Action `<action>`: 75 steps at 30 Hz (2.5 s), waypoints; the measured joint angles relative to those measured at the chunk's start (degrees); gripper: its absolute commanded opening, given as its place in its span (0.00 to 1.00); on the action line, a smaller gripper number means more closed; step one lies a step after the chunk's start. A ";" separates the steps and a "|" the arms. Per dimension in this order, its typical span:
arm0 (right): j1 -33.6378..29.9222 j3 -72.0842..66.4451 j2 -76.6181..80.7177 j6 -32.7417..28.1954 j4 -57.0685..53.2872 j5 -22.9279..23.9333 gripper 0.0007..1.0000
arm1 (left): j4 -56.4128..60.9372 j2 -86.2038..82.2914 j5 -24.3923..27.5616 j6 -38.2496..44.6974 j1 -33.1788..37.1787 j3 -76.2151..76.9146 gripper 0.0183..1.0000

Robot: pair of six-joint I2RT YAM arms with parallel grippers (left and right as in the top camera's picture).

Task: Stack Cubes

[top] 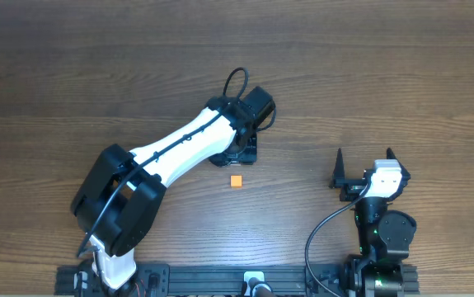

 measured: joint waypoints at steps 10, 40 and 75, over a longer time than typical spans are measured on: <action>0.00 0.00 0.00 0.02 0.00 0.00 0.99 | -0.15 0.00 0.00 -0.24 0.00 0.00 0.34; 0.00 0.00 0.00 0.00 0.00 0.00 0.99 | 0.74 0.00 -0.83 -2.40 0.00 0.00 0.27; 0.00 0.00 0.00 0.02 0.02 -0.02 0.99 | -4.15 0.00 -0.85 -3.23 -0.87 0.00 0.96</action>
